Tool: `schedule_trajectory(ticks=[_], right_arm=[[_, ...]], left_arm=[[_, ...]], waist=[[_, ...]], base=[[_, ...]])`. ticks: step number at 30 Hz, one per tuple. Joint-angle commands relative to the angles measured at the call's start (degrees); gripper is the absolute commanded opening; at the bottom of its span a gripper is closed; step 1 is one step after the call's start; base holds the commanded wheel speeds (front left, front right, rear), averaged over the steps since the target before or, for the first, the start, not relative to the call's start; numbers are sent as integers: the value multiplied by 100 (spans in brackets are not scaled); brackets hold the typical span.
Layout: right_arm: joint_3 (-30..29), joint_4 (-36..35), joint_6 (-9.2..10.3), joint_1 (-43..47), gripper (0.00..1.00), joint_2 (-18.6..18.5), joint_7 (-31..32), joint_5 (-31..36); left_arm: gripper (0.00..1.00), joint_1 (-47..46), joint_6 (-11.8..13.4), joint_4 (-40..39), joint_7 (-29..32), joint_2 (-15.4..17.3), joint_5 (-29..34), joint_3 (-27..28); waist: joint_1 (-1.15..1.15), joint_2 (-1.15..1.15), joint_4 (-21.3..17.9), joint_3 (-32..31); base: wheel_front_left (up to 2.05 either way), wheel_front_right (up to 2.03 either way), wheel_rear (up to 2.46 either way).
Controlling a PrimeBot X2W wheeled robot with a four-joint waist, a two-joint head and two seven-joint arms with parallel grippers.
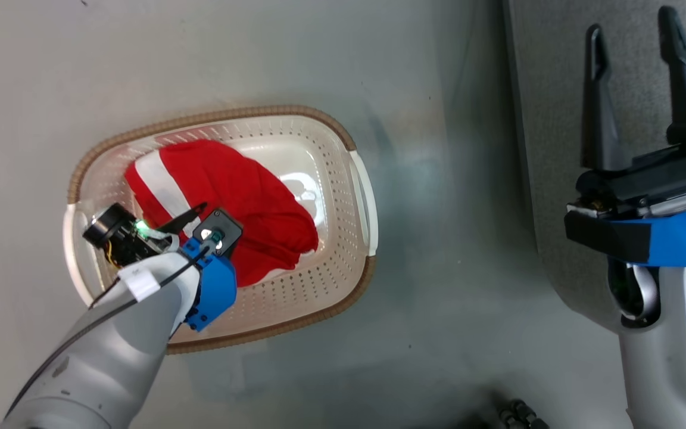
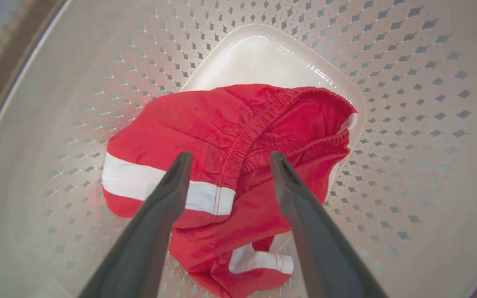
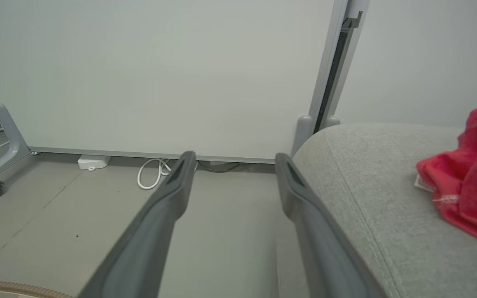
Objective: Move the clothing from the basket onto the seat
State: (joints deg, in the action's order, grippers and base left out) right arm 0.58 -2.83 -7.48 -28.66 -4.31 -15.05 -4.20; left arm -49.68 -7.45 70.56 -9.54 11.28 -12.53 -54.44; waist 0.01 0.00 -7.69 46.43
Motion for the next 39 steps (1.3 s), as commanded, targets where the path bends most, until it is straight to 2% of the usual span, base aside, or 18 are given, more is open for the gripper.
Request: schedule_trajectory(ticks=[1,8,18,24,33,34,35,37,39], right_arm=[[-18,-48,-3,-108,100,-36,-20,39],[-38,-327,-3,-238,100,-17,-20,66],[40,-796,-3,-265,100,36,-20,86],[168,-1254,-3,-119,100,86,-20,74],[264,-1515,-3,-52,100,122,-20,65],[265,-1521,-3,-42,100,124,-20,47],[267,-1519,-3,-33,100,125,-20,39],[262,-1491,-3,-32,100,131,-20,31],[258,-1493,-3,-45,100,133,-20,7]], left_arm=[[100,-137,-1,38,40,22,30,-38],[100,-640,52,246,535,62,330,-445],[100,-966,100,312,731,171,466,-684],[100,-1019,141,327,799,257,353,-635],[100,-1077,103,337,917,226,210,-658],[52,-1079,90,335,931,208,191,-662],[29,-1080,83,335,947,196,180,-669],[0,-1077,56,334,931,160,150,-698],[0,-1074,40,335,894,141,130,-714]], waist=[[-1,0,-56,211],[-1,0,-74,742],[-1,0,-219,1317],[-1,0,-290,1519],[-1,0,-325,1586],[-1,0,-323,1581],[-1,0,-322,1575],[-1,0,-319,1561],[-1,0,-311,1542]], base=[[0,0,0],[0,0,0],[0,0,0],[0,0,0],[0,0,0],[0,0,0],[0,0,0],[0,0,0],[0,0,0]])
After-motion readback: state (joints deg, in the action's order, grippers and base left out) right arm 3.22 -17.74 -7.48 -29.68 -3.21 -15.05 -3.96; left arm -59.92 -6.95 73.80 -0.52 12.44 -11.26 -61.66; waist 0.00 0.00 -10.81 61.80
